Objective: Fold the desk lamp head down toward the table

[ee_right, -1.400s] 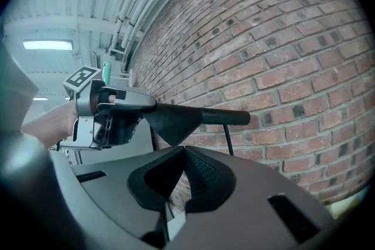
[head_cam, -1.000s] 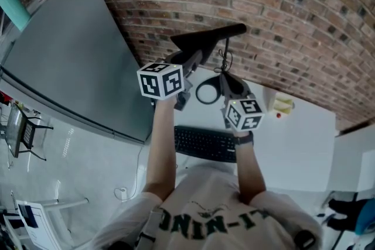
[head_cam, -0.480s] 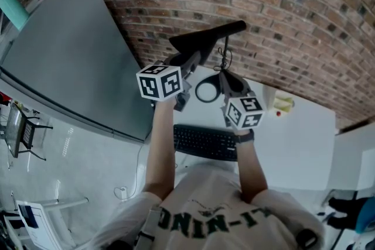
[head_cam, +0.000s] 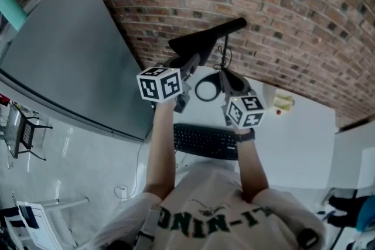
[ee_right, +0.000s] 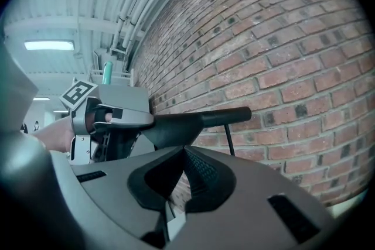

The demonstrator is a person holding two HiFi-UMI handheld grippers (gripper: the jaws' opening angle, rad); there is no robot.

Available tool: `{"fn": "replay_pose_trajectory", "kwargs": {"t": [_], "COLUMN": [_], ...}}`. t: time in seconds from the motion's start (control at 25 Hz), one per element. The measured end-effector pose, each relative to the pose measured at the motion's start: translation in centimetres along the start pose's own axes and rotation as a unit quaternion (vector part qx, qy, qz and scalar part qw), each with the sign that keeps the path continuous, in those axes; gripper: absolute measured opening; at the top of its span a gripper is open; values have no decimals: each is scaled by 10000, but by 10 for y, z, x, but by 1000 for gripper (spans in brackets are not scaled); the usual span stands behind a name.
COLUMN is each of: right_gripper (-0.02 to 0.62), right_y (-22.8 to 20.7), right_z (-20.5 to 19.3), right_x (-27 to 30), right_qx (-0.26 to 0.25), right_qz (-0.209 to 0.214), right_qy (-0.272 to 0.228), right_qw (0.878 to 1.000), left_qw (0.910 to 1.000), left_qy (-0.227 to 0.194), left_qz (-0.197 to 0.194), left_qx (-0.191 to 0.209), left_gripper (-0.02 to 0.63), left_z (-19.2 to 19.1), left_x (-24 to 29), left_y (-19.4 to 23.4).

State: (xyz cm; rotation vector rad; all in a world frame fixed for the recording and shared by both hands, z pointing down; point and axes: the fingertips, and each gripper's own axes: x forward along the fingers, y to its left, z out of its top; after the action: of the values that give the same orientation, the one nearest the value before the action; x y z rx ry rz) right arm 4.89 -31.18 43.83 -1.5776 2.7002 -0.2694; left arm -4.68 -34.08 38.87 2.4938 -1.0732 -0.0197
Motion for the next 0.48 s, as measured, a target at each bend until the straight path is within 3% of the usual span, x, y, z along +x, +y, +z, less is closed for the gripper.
{"fn": "replay_pose_trajectory", "kwargs": {"t": [0.48], "right_gripper": [3], "right_y": [0], "right_z": [-3], "right_x": [3], "right_qx": [25], "right_qz": [13], "right_qy": [31], "right_qw": [10000], "left_qw": [9996], "left_qy": [84], "left_qz": [-10], "left_qx": [-252], "left_gripper": [52], "left_z": [-21], "left_x": [2], "left_y": [9]}}
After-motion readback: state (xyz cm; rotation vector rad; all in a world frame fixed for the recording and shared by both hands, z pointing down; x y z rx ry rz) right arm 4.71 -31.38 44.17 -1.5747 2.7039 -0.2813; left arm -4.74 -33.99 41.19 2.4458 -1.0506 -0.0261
